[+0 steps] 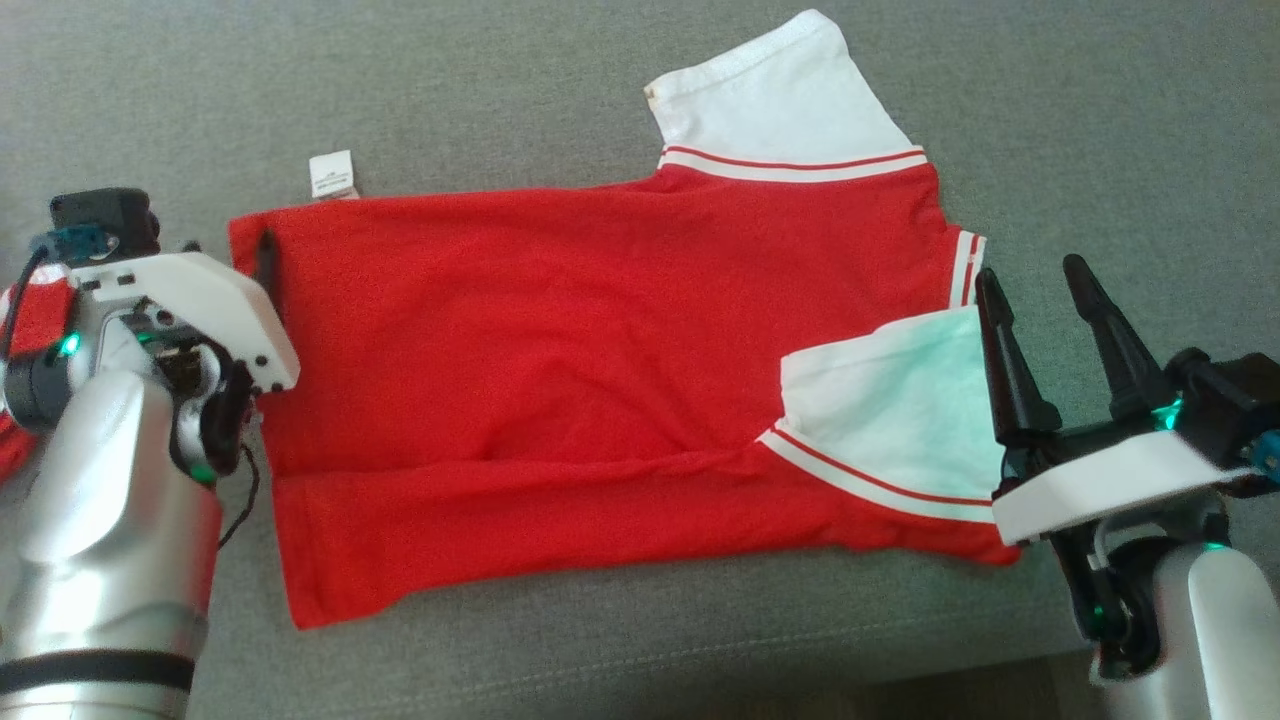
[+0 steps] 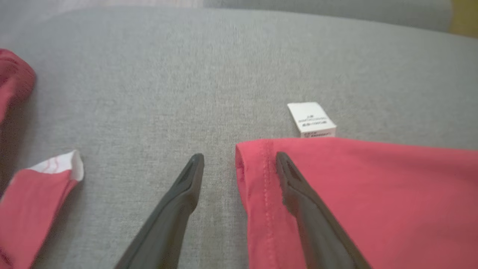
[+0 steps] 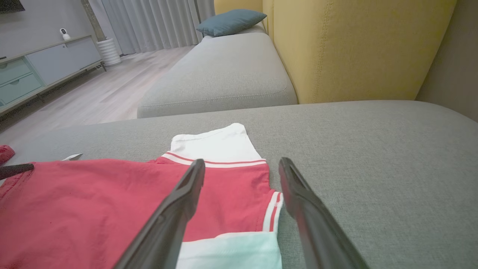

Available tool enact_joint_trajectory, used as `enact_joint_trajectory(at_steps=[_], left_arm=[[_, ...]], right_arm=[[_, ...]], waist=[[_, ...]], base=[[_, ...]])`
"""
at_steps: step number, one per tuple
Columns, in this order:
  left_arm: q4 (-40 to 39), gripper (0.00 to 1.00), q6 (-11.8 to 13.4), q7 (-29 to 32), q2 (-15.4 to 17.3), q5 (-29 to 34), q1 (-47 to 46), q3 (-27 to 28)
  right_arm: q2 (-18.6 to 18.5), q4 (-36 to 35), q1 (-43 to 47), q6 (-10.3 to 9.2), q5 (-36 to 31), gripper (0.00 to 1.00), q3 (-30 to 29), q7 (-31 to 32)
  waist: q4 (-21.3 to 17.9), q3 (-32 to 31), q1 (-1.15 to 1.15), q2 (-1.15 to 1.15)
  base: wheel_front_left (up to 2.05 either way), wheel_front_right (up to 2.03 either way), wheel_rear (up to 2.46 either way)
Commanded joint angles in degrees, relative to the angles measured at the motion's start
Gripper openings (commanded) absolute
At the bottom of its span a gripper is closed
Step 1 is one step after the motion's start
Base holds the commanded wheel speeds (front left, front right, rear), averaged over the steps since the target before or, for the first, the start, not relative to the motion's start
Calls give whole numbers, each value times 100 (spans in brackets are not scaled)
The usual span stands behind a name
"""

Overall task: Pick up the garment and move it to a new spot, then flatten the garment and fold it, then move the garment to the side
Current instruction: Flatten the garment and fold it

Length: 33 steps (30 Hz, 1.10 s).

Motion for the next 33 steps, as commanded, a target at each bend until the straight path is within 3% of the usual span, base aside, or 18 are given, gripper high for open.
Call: enact_joint_trajectory(at_steps=[1, 7, 8, 9, 10, 15, 21, 33], left_arm=[[-64, 100, -39, 106, 258, -35, -267, 228], [455, 100, -209, 599, 284, -299, -561, 275], [499, 90, -252, 618, 283, -322, -595, 266], [532, 36, -284, 609, 285, -333, -627, 257], [565, 0, -331, 599, 293, -335, -658, 235], [705, 0, -442, 483, 302, -313, -753, 146], [657, 0, -457, 123, 199, -223, -956, 18], [567, 0, -613, -109, -252, -173, -1568, -326]], right_arm=[[7, -173, -177, 22, 26, 100, 110, -40], [21, -70, -238, 22, 65, 100, 81, -86], [20, -52, -258, 22, 74, 100, 73, -89], [13, -30, -280, 22, 88, 100, 65, -89], [-6, -5, -310, 22, 107, 100, 55, -90], [-216, 236, -586, 22, 227, 100, -46, -61], [-793, 1113, -1603, 22, 584, 100, -100, 194], [-1572, 3240, -3923, 22, 1307, 100, 789, 1026]], waist=[[-28, 30, 0, 0], [-42, 111, 0, 0], [-43, 125, 0, 0], [-45, 139, 0, 0], [-46, 153, 0, 0], [-40, 186, 0, 0], [189, 336, 0, 0], [906, 980, 0, 0]], base=[[0, 0, 0], [0, 0, 0], [0, 0, 0], [0, 0, 0], [0, 0, 0], [0, 0, 0], [0, 0, 0], [0, 0, 0]])
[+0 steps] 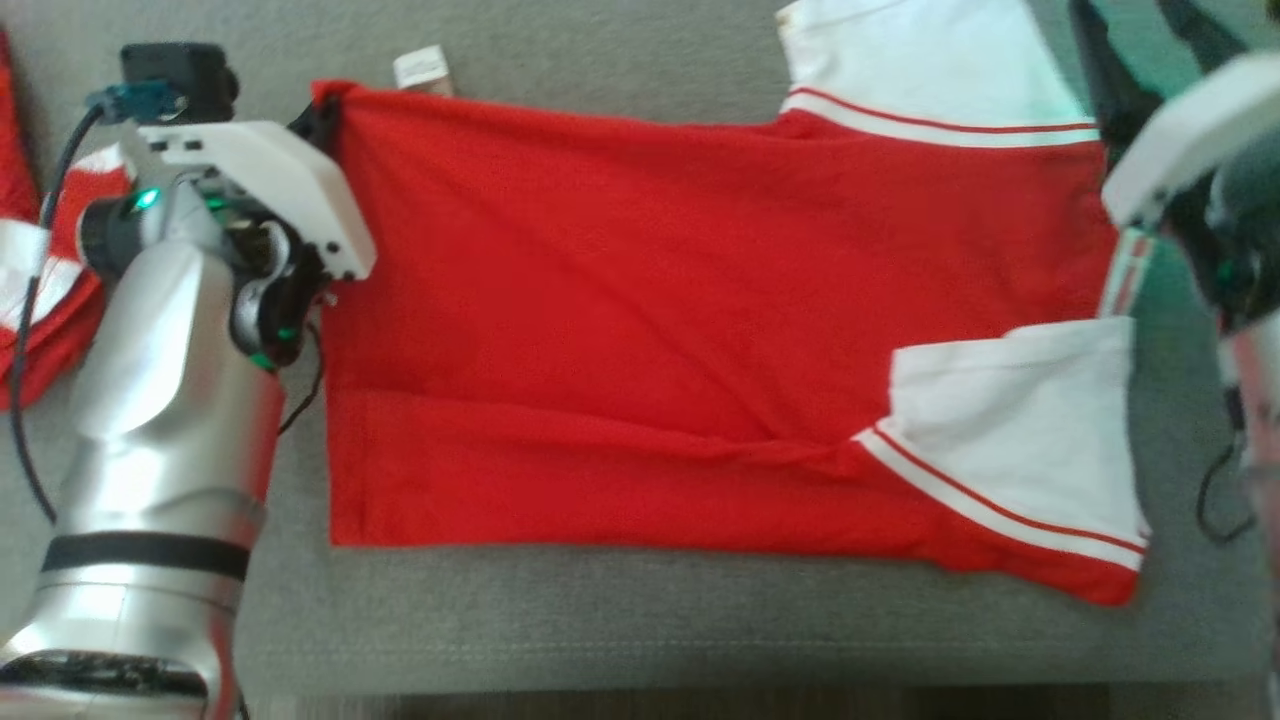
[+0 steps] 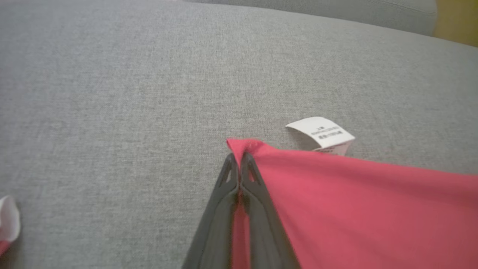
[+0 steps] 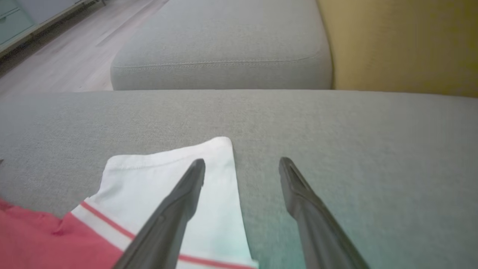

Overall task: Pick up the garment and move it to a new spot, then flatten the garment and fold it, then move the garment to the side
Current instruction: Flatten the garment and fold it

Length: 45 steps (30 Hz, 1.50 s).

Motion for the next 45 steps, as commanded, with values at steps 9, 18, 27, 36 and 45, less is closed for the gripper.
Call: enact_joint_trajectory(at_steps=[9, 18, 27, 36, 45], left_arm=[[65, 0, -144, -202, -19, 10, -475, -46], [349, 0, -257, -215, -33, -53, -549, -122], [427, 0, -294, -490, 61, -133, -429, -90], [-51, 0, -242, -619, 308, -160, -3, -64], [-1059, 0, -31, -821, 566, -269, 1236, 59]], right_arm=[[-193, 1629, -1577, 22, 254, 100, 906, 397], [-166, 2422, -2092, 22, 506, 0, 1579, 352], [-368, 2243, -1964, 22, 1014, 0, 1848, -996], [-747, 1292, -1178, 22, 1403, 0, 2109, -1654], [-789, 181, 584, 22, 1640, 0, 2023, -1801]], waist=[[420, 400, -1, 0], [429, 380, -1, 0], [349, -45, -1, 0], [121, -563, -1, 0], [-210, -925, -1, 0]], base=[[0, 0, 0], [0, 0, 0], [0, 0, 0], [0, 0, 0], [0, 0, 0]])
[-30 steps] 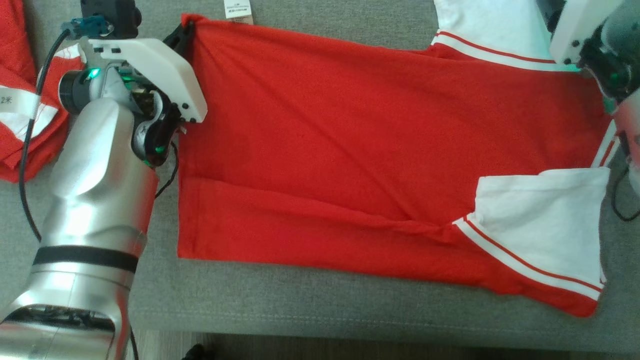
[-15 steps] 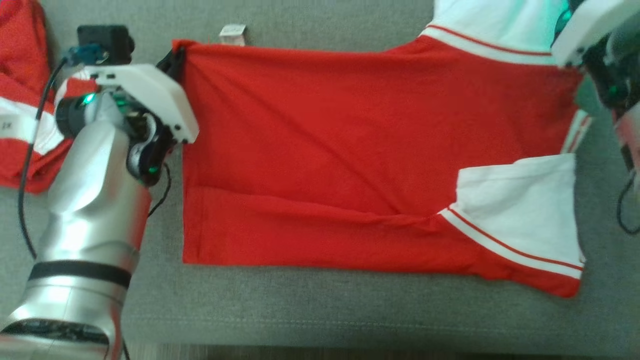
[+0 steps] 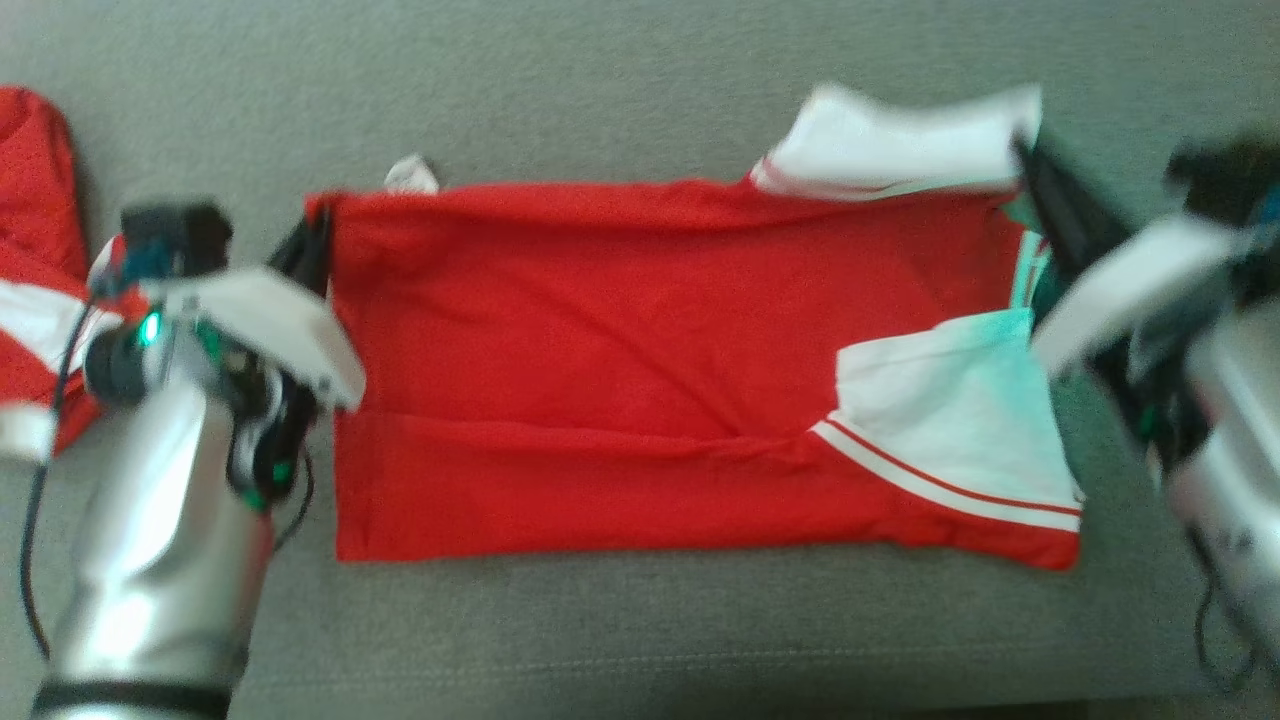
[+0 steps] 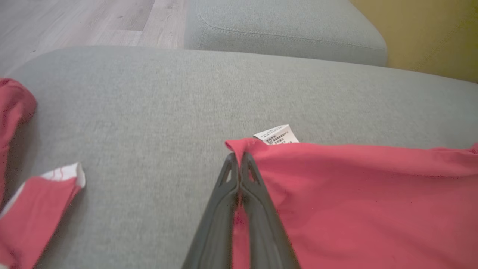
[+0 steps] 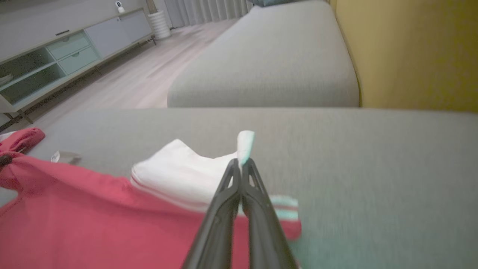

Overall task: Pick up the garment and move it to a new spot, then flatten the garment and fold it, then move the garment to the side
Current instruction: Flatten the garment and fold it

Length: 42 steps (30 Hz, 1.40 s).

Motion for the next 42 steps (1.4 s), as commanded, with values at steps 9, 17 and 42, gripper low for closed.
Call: enact_joint_trajectory(at_steps=[9, 17, 42], left_arm=[[-1310, 0, 448, -43, 467, -260, 1446, 472], [-1886, 34, 663, 90, 489, -298, 2164, 452], [-3466, 100, 1725, -1493, 232, 806, 3193, 160]], right_arm=[[157, -545, 1575, 22, 84, 0, -529, -9], [415, -959, 2379, 22, -148, 16, -941, 218], [1890, -3859, 3921, 22, -2671, 100, -2602, 512]], waist=[[-303, -276, 0, 0], [-327, -354, 0, 0], [-330, -981, 0, 0]], base=[[0, 0, 0], [0, 0, 0], [0, 0, 0]])
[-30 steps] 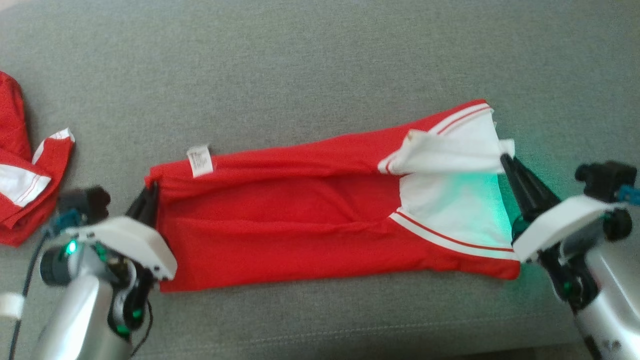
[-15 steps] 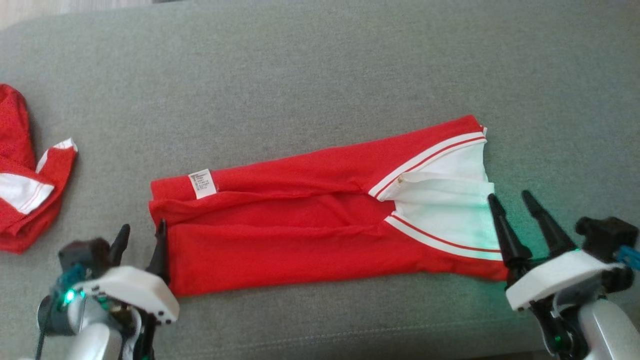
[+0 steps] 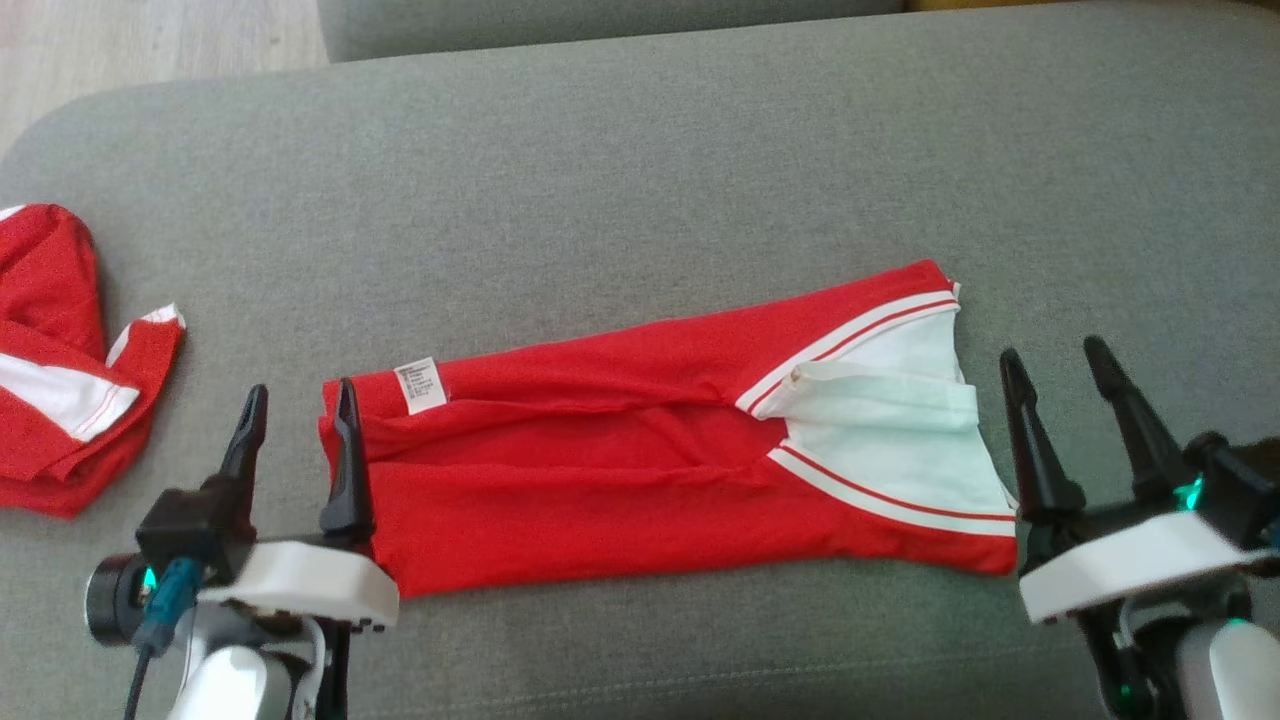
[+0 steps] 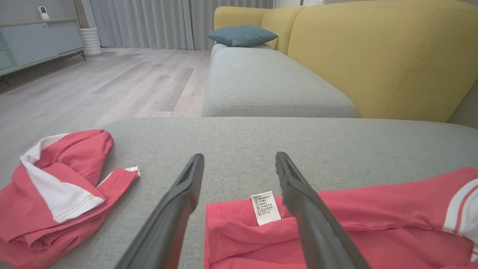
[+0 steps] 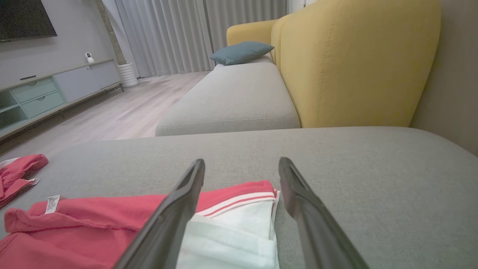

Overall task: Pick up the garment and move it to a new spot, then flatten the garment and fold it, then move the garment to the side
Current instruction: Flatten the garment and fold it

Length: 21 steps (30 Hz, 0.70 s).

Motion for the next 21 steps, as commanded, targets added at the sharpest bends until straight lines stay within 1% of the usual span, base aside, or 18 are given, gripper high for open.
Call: enact_joint_trajectory(at_steps=[1, 6, 15, 18, 21], left_arm=[[-233, 100, 47, -41, 84, 51, -35, 177], [-320, 100, 101, 7, 71, 69, 60, 116], [-368, 100, 123, 12, 106, 102, 11, 79], [-376, 100, 114, 8, 106, 112, -76, 60], [-373, 100, 83, -10, 74, 102, -211, 28]], right_arm=[[27, -250, -9, 22, -48, 100, 106, 39], [68, -304, 54, 22, -48, 100, 111, 118], [58, -303, 48, 22, -72, 100, 53, 165], [26, -175, 5, 22, -77, 100, 5, 218], [-83, 119, -120, 22, 5, 100, -13, 290]], waist=[[4, -21, 0, -1], [16, -39, 0, -1], [38, 54, 0, -1], [71, 165, 0, -1], [135, 353, 0, -1]], base=[[0, 0, 0], [0, 0, 0], [0, 0, 0], [0, 0, 0], [0, 0, 0]])
